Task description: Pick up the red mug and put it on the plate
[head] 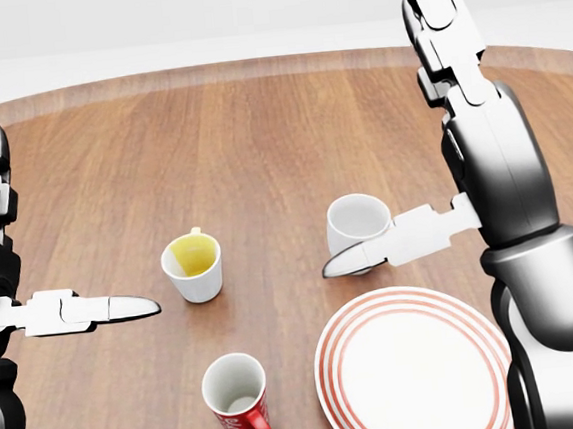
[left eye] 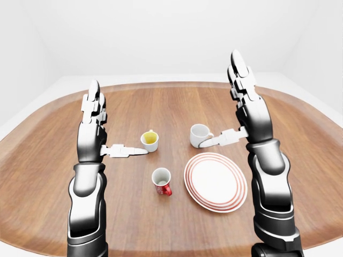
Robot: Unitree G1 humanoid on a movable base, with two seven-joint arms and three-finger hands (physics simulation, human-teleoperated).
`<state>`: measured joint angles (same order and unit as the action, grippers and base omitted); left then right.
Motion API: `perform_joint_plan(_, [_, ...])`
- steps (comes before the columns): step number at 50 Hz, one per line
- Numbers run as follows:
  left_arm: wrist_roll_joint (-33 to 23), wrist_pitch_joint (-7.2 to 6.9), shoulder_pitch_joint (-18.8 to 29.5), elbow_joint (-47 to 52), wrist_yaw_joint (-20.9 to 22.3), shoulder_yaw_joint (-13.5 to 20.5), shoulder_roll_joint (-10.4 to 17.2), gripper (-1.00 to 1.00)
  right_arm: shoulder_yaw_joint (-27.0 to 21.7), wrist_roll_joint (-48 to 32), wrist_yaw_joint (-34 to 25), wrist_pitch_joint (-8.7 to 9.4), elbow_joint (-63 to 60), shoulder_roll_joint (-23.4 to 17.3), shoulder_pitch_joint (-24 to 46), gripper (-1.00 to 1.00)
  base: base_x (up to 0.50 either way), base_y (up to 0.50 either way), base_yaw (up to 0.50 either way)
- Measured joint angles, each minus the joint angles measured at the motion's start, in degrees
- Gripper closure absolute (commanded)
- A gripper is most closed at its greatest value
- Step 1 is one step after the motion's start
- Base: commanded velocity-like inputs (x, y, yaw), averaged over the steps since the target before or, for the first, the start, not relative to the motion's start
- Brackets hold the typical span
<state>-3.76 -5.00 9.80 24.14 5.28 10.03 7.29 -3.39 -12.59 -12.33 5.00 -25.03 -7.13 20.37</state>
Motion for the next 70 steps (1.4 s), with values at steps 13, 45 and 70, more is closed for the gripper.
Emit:
perform_joint_plan(13, [0.01,0.0,-0.09,-0.33,0.11,0.18,0.08,-1.0,1.67,-5.23,-3.29,0.0,-0.36,-0.51,1.93,-1.0,0.0,0.0,0.0])
perform_joint_plan(45, [0.11,0.0,-0.7,-0.51,0.32,0.77,0.24,-1.0,7.64,-29.81,-18.0,0.0,6.34,3.16,8.38,-1.0,0.0,0.0,0.0])
perform_joint_plan(70, [0.23,0.0,-0.83,0.17,0.61,1.33,0.55,-1.0,11.16,-44.59,-24.84,0.0,14.17,9.13,10.87,-1.0,0.0,0.0,0.0])
